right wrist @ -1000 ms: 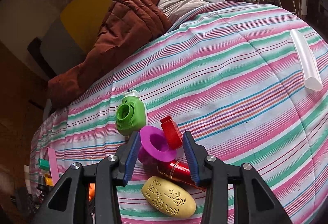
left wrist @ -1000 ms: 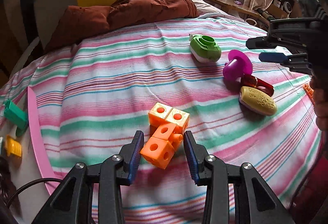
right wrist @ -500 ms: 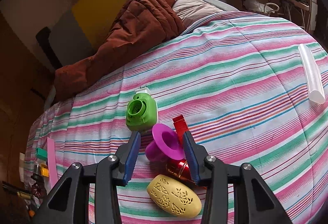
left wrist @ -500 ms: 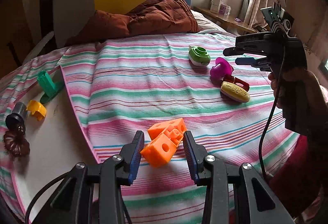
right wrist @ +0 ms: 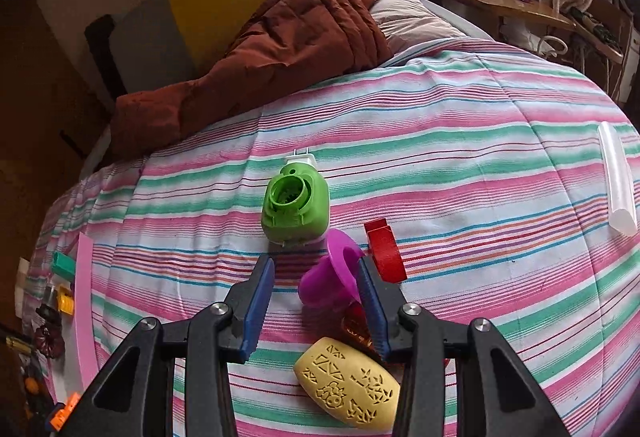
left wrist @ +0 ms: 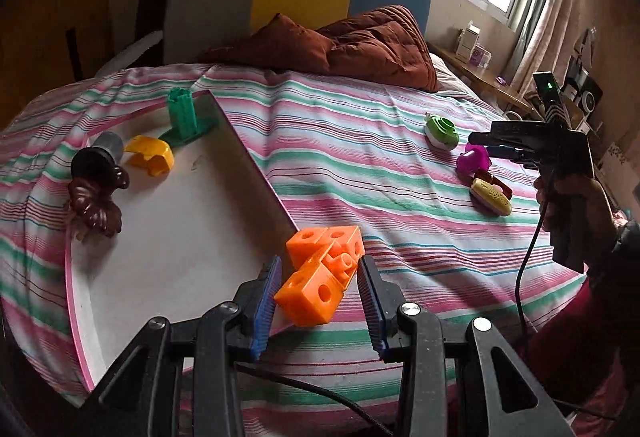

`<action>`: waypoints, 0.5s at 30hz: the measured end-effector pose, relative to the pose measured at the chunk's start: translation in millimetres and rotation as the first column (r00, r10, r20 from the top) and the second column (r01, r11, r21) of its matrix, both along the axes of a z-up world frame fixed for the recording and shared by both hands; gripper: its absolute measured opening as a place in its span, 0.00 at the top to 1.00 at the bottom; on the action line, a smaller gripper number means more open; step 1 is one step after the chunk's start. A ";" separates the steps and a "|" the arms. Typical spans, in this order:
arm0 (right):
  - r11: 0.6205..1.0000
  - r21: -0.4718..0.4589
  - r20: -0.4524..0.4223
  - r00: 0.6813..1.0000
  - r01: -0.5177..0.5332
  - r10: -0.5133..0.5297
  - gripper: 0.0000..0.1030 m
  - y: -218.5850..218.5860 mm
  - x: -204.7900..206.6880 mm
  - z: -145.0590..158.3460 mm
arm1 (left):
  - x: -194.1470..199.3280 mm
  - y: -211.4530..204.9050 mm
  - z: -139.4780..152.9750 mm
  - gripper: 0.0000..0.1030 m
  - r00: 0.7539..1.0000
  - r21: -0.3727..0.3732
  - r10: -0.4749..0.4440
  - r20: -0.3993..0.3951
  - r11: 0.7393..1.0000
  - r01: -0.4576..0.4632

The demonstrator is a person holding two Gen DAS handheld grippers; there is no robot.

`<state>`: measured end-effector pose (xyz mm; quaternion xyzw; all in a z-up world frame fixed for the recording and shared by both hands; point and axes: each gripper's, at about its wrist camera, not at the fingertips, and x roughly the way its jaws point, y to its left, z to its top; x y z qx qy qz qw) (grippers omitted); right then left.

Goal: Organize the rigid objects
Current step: 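Carry the orange blocks toward the tray while the right tool grasps the green plug piece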

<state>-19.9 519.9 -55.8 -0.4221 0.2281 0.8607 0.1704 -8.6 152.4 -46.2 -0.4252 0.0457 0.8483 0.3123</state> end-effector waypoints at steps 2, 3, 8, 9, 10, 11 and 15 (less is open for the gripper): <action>1.000 0.015 -0.001 1.000 -0.017 0.018 0.58 -5.4 -1.8 -0.4 | -1.6 -6.5 0.3 0.62 1.000 0.010 0.011 0.002 1.000 -0.011; 1.000 0.020 -0.003 1.000 -0.023 0.023 0.58 -6.9 -2.1 -0.1 | -2.4 -9.0 -0.1 0.62 1.000 0.012 0.017 0.002 1.000 -0.017; 0.999 0.030 -0.002 1.000 -0.019 0.019 0.58 -8.6 -6.7 -1.2 | -7.0 -12.3 -7.4 0.62 0.999 0.008 0.027 0.018 1.000 -0.027; 1.000 0.021 -0.003 1.000 -0.016 0.017 0.58 -7.7 -8.3 -1.5 | -7.7 -12.4 -8.8 0.62 0.999 0.007 0.028 0.024 1.000 -0.028; 1.000 0.015 -0.005 1.000 -0.017 0.017 0.58 -7.0 -10.9 -1.2 | -8.1 -12.8 -9.5 0.62 0.999 0.009 0.028 0.026 1.000 -0.029; 1.000 0.016 -0.004 1.000 -0.020 0.020 0.58 -6.9 -14.4 -0.4 | -8.7 -13.4 -9.5 0.62 0.999 0.011 0.028 0.025 1.000 -0.028; 0.998 0.041 0.028 0.999 -0.041 0.040 0.55 -4.8 -40.1 0.2 | -8.8 -14.1 -9.7 0.62 0.999 0.011 0.028 0.023 1.000 -0.029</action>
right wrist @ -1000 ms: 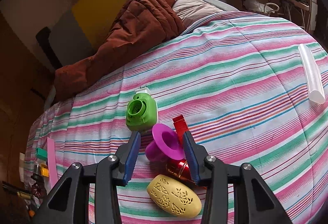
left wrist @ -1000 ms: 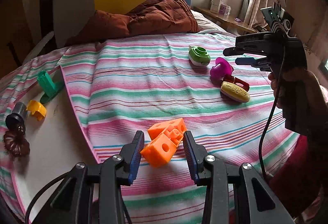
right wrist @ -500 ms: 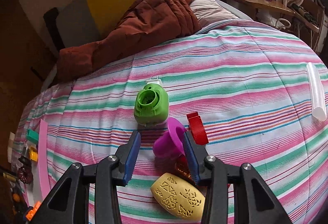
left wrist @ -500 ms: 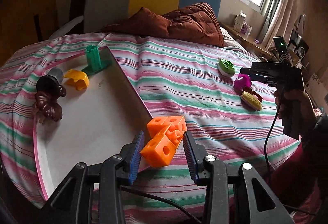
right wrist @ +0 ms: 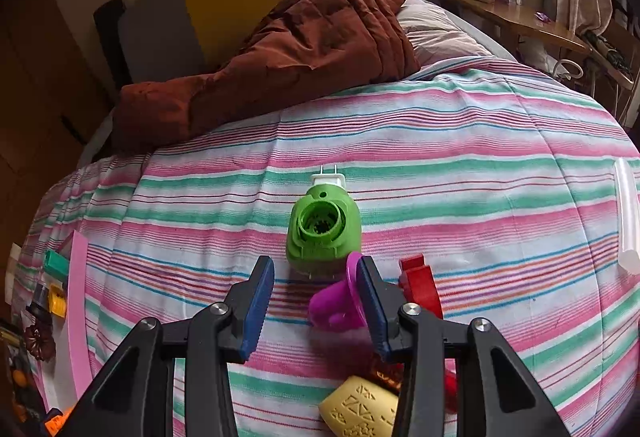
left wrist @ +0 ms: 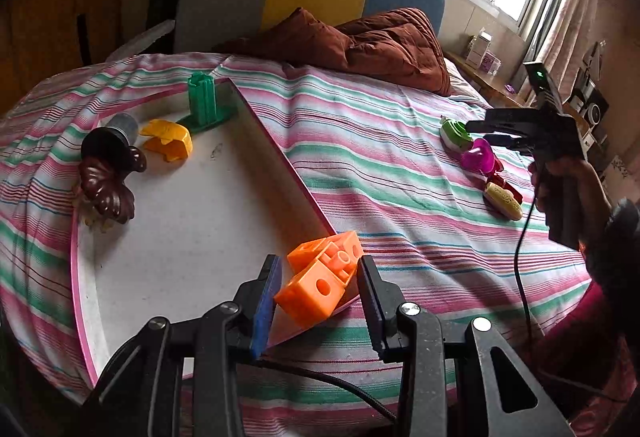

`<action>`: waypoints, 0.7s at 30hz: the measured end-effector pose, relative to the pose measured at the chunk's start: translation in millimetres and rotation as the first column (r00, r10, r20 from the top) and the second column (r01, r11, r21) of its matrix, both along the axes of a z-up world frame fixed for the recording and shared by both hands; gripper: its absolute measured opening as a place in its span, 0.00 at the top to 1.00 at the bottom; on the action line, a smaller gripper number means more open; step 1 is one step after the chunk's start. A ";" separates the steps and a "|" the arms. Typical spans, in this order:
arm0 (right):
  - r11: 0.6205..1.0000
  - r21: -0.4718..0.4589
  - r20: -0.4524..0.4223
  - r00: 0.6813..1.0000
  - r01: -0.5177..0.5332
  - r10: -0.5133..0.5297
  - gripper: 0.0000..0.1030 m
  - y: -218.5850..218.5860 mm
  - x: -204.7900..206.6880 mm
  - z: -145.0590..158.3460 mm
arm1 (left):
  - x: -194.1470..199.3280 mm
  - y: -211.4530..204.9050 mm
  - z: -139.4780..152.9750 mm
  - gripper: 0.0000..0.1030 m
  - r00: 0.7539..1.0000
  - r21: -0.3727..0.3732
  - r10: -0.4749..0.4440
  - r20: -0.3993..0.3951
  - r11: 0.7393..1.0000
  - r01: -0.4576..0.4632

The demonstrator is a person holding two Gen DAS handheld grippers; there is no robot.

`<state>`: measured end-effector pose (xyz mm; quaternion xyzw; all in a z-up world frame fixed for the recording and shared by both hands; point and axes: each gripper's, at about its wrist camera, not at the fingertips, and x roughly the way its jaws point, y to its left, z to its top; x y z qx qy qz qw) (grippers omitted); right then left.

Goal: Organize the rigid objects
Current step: 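Carry the orange blocks toward the tray while the right tool grasps the green plug piece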

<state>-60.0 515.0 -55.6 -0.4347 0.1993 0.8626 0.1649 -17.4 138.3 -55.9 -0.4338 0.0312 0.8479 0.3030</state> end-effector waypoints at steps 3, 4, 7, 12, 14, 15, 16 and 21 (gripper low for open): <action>1.000 0.007 0.044 0.999 -0.004 0.004 0.52 5.1 -23.7 -6.9 | -1.2 -2.3 -0.8 0.62 1.000 -0.001 0.004 0.002 1.000 -0.004; 1.000 0.016 0.063 0.998 -0.002 0.001 0.49 6.5 -31.0 -9.6 | -1.4 -3.1 -1.1 0.62 1.000 0.000 0.006 0.003 1.000 -0.006; 0.999 0.044 0.131 0.991 -0.010 0.004 0.44 8.9 -51.5 -20.5 | -2.3 -5.5 -1.3 0.62 1.000 0.006 0.010 0.008 1.000 -0.011; 0.990 0.099 0.215 0.973 -0.102 0.078 0.48 -5.5 -63.9 -31.4 | -2.5 -6.7 -1.8 0.62 1.000 0.009 0.012 0.011 1.000 -0.012; 0.981 0.091 0.217 0.965 -0.170 0.147 0.48 -19.4 -62.2 -31.1 | -2.8 -6.9 -2.6 0.62 1.000 0.011 0.011 0.015 1.000 -0.011; 0.975 0.084 0.217 0.959 -0.205 0.183 0.48 -27.3 -60.3 -31.3 | -2.6 -6.9 -2.6 0.62 1.000 0.015 0.010 0.017 1.000 -0.010; 0.969 0.072 0.215 0.952 -0.238 0.218 0.48 -35.2 -58.1 -31.1 | -1.8 -6.6 -2.2 0.62 1.000 0.017 0.008 0.015 1.000 -0.008; 0.913 0.016 0.207 0.895 -0.407 0.396 0.48 -84.4 -35.3 -29.0 | 0.5 -6.8 -3.8 0.62 1.000 0.021 0.002 0.016 1.000 -0.002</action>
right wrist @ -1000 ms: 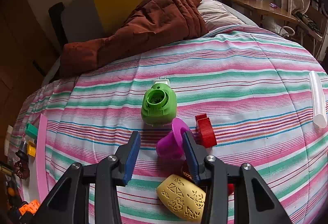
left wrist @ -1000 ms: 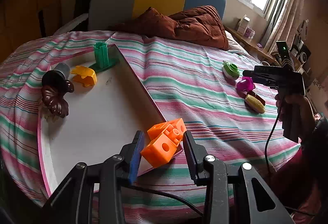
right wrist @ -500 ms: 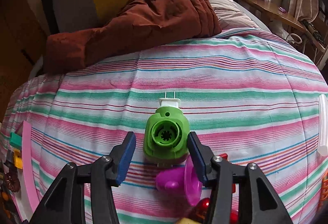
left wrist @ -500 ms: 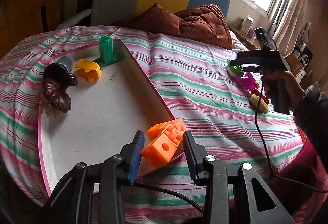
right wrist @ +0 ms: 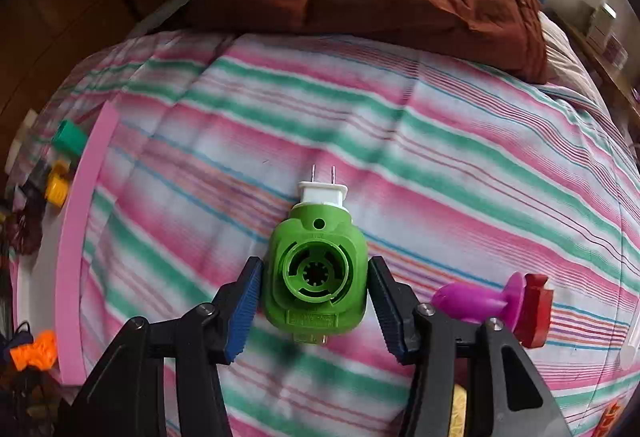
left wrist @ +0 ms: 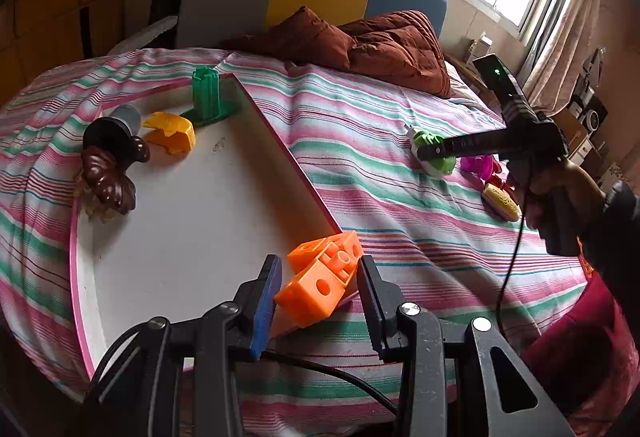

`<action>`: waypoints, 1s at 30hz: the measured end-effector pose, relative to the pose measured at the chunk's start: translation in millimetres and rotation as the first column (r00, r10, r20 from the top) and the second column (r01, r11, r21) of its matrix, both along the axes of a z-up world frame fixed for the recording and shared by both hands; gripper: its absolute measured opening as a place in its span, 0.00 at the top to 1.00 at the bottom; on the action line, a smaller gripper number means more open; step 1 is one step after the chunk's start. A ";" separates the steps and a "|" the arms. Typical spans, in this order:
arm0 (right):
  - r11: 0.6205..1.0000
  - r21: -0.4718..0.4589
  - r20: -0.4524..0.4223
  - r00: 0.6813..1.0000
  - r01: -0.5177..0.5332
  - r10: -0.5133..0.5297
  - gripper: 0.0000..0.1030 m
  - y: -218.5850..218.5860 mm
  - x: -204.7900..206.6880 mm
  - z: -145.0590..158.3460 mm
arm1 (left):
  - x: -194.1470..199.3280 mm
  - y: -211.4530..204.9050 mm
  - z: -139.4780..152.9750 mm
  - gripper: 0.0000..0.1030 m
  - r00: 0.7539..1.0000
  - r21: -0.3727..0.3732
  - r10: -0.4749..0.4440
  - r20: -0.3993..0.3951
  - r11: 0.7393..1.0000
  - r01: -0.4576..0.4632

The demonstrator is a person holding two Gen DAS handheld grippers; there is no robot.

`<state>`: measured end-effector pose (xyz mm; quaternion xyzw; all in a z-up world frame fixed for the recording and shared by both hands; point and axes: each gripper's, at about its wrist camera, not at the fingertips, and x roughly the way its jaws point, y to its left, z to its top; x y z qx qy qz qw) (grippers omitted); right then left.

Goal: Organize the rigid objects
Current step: 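Carry the orange blocks toward the tray while the right tool grasps the green plug piece, then lower the orange blocks into the tray and open the left tool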

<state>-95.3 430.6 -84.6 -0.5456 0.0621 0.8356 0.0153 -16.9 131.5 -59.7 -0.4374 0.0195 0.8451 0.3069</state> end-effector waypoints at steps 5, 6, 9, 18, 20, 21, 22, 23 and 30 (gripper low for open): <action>0.997 -0.012 -0.001 0.997 -0.082 0.082 0.48 -32.2 28.0 1.5 | 4.5 -3.0 -2.0 0.62 1.000 -0.001 0.001 0.000 1.000 -0.001; 0.996 -0.014 -0.007 0.996 -0.085 0.085 0.48 -36.1 33.7 1.6 | 4.7 -4.1 -2.3 0.62 1.000 -0.001 0.002 0.000 1.000 -0.002; 0.997 -0.025 -0.045 0.997 -0.071 0.069 0.48 -40.4 46.7 0.7 | 5.7 -7.1 -4.0 0.62 1.000 0.000 0.007 0.006 1.000 -0.007; 0.997 -0.071 -0.069 0.997 -0.042 0.037 0.49 -37.3 55.1 -9.7 | 7.6 -17.3 4.8 0.62 0.999 0.027 0.038 -0.016 0.999 -0.038; 0.997 -0.068 -0.070 0.997 -0.040 0.035 0.49 -36.6 54.8 -9.1 | 7.0 -19.0 6.9 0.62 0.999 0.020 0.046 -0.028 0.999 -0.046; 0.997 -0.060 -0.070 0.997 -0.041 0.037 0.49 -37.9 53.8 -9.0 | 6.1 -21.0 8.0 0.62 0.998 0.019 0.054 -0.033 0.998 -0.053; 0.998 -0.051 -0.070 0.997 -0.043 0.040 0.49 -39.2 53.3 -9.0 | 4.9 -24.0 9.3 0.62 0.997 0.019 0.063 -0.039 0.998 -0.063; 0.998 -0.045 -0.070 0.997 -0.045 0.042 0.49 -40.0 52.4 -9.5 | 3.1 -27.7 10.5 0.62 0.996 0.018 0.076 -0.046 0.997 -0.075; 0.999 -0.020 -0.067 0.997 -0.049 0.048 0.49 -43.6 48.8 -10.0 | -31.2 -68.1 11.6 0.62 0.973 0.028 0.228 -0.026 0.973 -0.228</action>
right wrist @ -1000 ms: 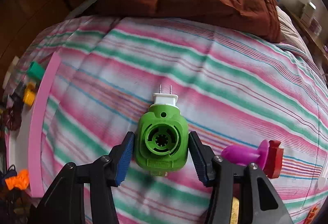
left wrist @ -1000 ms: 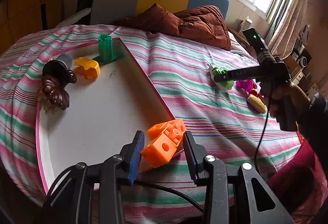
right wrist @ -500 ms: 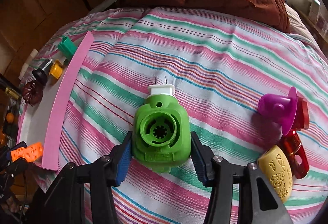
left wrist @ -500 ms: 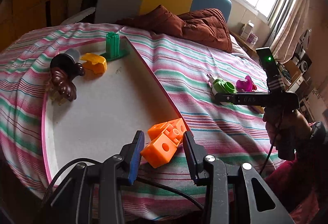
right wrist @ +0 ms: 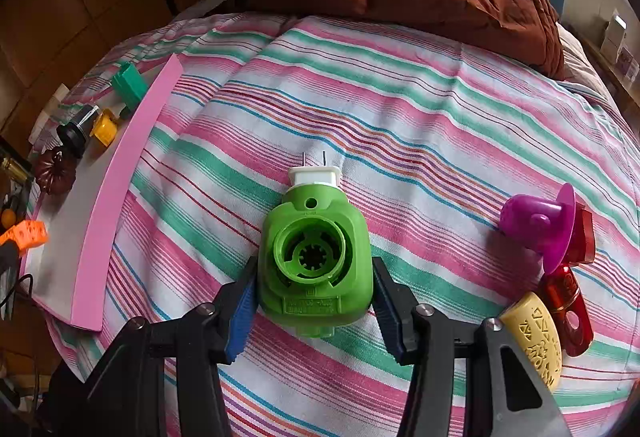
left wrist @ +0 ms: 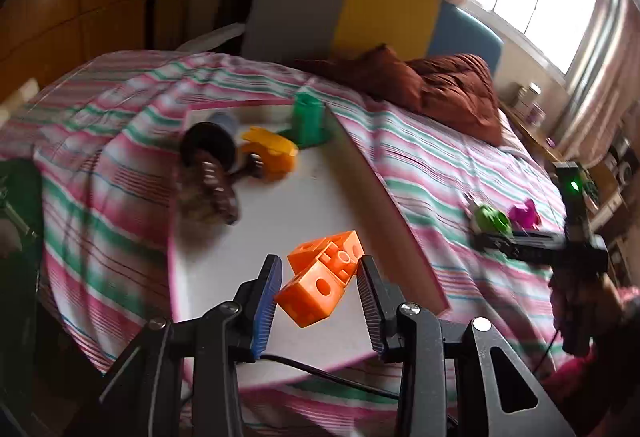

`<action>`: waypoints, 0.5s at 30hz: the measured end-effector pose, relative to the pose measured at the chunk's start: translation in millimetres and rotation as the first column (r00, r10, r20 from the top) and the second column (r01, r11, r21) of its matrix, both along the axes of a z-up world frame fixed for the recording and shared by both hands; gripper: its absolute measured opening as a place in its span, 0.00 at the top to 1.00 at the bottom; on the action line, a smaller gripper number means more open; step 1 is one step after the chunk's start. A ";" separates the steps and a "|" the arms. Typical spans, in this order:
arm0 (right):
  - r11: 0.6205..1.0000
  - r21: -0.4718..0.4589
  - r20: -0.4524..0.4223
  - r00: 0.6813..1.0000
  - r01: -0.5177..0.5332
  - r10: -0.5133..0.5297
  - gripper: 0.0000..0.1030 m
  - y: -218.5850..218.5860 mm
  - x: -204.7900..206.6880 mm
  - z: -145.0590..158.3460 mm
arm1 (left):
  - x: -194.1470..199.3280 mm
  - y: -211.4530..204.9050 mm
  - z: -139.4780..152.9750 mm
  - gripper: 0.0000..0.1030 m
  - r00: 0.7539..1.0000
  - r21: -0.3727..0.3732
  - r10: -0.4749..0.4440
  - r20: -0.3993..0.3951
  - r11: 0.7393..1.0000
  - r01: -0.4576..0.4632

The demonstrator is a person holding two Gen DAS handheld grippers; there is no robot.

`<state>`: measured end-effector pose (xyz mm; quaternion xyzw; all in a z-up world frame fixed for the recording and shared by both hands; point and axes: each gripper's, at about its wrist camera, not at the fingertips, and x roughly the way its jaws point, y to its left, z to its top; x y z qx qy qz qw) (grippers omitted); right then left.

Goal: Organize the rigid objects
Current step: 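Lower the orange blocks into the tray and open the left tool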

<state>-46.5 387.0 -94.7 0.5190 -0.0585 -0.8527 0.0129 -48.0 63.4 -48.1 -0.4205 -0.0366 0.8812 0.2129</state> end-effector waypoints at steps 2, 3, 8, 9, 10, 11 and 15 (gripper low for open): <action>1.000 0.002 0.000 1.000 -0.001 0.001 0.49 0.2 0.2 0.3 | -10.1 -6.3 -0.3 0.62 0.999 -0.005 0.032 0.001 0.999 -0.032; 1.000 0.003 0.000 1.000 -0.002 0.002 0.49 0.3 0.0 0.2 | -13.7 -7.7 -0.5 0.62 0.999 -0.008 0.040 -0.001 0.999 -0.040; 1.000 0.004 -0.001 1.000 -0.001 0.001 0.49 0.3 -0.1 0.2 | -29.9 7.4 0.3 0.62 0.999 -0.034 0.020 -0.030 0.999 -0.021; 1.000 0.002 -0.001 1.000 0.000 0.000 0.49 0.8 0.9 0.5 | -33.1 11.4 -0.5 0.62 0.999 -0.041 0.015 -0.034 0.999 -0.017; 1.000 0.002 -0.001 1.000 0.000 0.000 0.49 1.0 0.7 0.5 | -38.0 16.2 -2.3 0.62 0.999 -0.048 0.010 -0.033 0.999 -0.012; 1.000 0.002 -0.001 1.000 0.000 0.000 0.49 1.1 0.3 0.4 | -43.3 20.0 -3.8 0.62 0.999 -0.054 0.008 -0.033 0.998 -0.010; 1.000 0.003 -0.001 1.000 0.000 0.000 0.49 1.1 0.2 0.3 | -64.7 32.5 -7.7 0.62 0.999 -0.090 0.017 -0.050 0.996 -0.021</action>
